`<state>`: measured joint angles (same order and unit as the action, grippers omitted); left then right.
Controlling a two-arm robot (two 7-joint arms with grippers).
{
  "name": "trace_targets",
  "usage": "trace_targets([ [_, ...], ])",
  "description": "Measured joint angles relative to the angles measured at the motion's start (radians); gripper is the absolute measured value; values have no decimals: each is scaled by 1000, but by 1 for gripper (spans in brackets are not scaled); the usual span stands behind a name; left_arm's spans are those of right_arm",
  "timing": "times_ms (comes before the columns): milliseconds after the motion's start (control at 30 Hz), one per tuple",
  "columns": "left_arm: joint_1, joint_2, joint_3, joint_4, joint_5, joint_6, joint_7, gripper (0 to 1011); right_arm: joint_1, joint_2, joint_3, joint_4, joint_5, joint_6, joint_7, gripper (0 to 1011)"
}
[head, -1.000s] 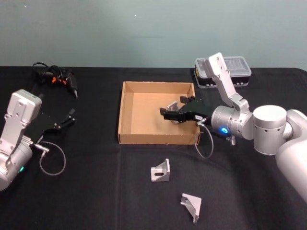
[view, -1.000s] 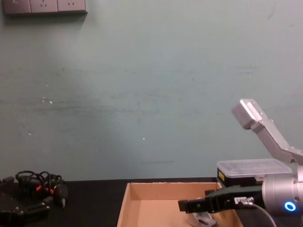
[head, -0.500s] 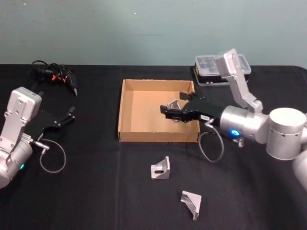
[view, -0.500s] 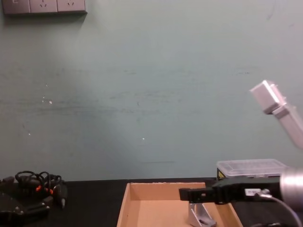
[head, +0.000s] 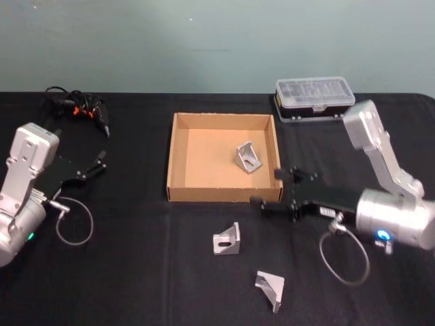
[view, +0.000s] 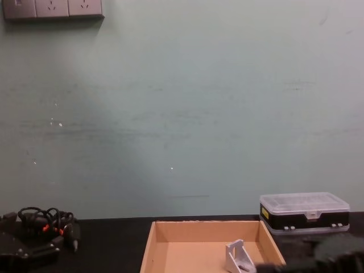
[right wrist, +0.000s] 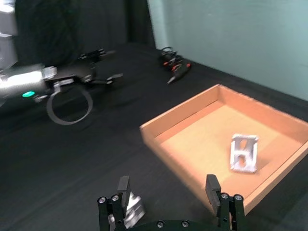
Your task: Use one hand to pick up the angle iron from the table and place it into the box.
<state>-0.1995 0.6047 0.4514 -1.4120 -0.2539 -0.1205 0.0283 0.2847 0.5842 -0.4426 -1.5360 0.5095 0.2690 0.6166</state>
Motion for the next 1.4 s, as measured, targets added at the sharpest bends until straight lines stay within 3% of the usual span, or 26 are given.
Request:
trace_targets([
  [167,0,0,0,0,0,0,0,1011,-92,88,12,-109,31,-1,12,1004],
  [600,0,0,0,0,0,0,0,1012,-252,238,15,-260,67,-34,12,1004],
  [900,0,0,0,0,0,0,0,1011,-272,265,-23,-246,47,-79,23,1004],
  [1167,0,0,0,0,0,0,0,1011,-258,270,-63,-210,-21,-121,43,1004],
  [1400,0,0,0,0,0,0,0,1011,-254,261,-72,-187,-49,-148,52,1004],
])
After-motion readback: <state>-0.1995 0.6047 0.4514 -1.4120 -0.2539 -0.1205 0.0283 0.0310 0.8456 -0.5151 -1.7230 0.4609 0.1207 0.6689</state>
